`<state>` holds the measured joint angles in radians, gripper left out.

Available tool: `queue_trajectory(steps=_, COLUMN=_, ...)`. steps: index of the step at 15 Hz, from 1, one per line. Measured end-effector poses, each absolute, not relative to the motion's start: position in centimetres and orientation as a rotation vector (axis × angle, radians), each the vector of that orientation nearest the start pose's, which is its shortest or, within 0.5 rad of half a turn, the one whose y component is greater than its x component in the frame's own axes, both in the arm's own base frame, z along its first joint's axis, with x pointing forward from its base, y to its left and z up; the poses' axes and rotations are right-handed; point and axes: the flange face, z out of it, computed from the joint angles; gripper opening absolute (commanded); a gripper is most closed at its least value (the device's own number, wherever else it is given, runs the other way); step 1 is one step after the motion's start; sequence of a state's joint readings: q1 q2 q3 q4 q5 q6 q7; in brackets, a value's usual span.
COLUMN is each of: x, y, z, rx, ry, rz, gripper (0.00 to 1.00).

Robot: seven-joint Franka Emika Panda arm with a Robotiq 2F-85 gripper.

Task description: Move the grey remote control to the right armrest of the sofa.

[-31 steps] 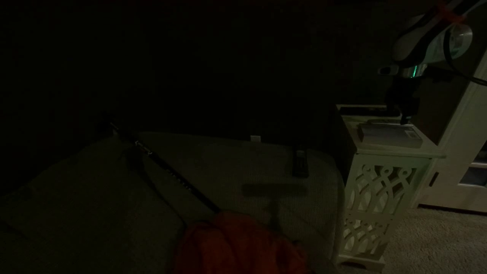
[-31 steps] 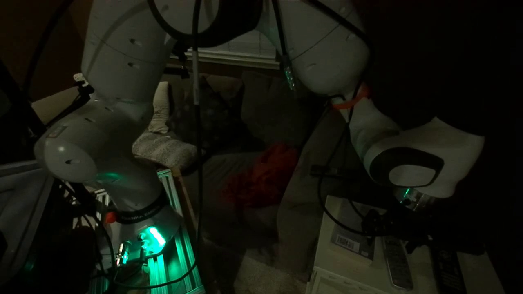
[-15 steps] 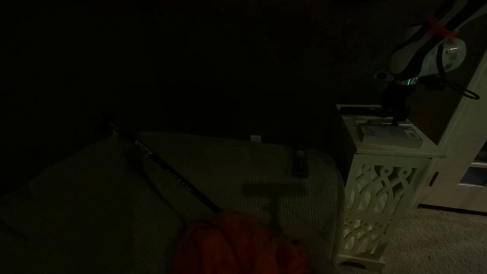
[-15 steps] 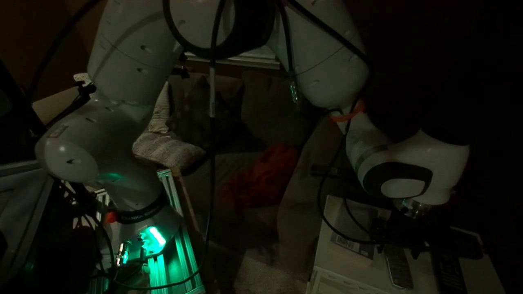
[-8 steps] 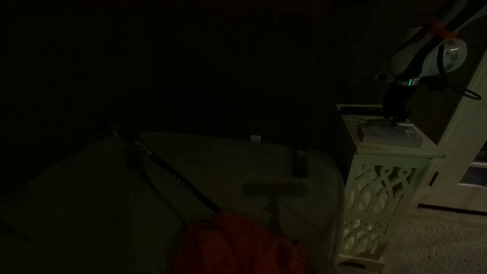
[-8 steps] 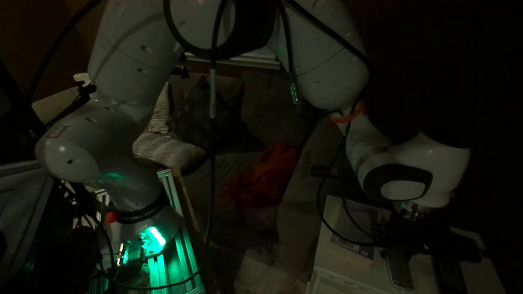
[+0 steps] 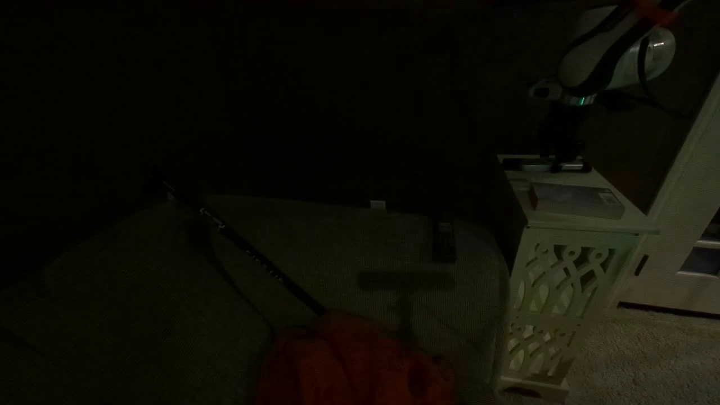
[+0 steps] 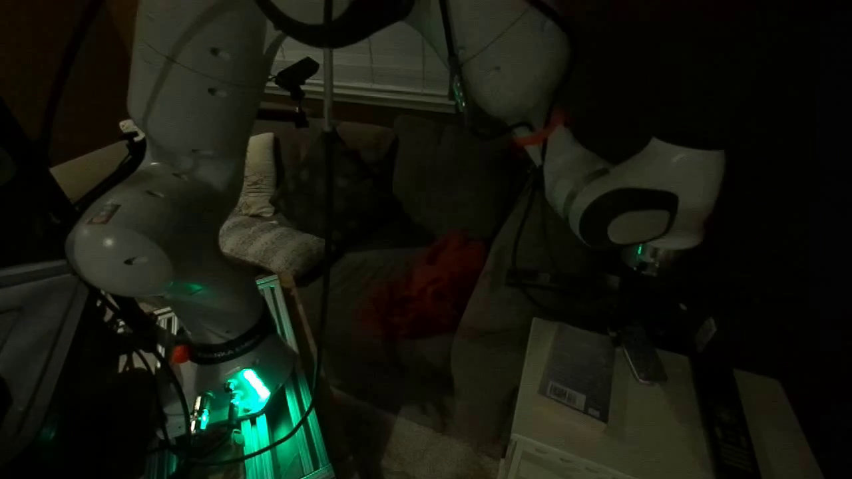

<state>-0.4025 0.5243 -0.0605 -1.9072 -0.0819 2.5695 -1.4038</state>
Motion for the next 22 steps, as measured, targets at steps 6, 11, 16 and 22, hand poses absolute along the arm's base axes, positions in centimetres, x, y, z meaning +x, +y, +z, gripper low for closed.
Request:
queue_trajectory(steps=6, x=59.4, y=-13.4, z=24.8, rx=-2.479, ry=-1.771, rz=0.163, gripper=0.28)
queue_trajectory(steps=11, x=60.3, y=-7.4, z=28.0, rx=-2.254, ry=-1.603, rz=0.214, gripper=0.28)
queue_trajectory(steps=16, x=62.5, y=-11.3, z=29.0, rx=-2.264, ry=-1.376, rz=0.077, gripper=0.53)
queue_trajectory(steps=22, x=62.6, y=-10.5, z=28.7, rx=-2.252, ry=-1.391, rz=0.088, gripper=0.28)
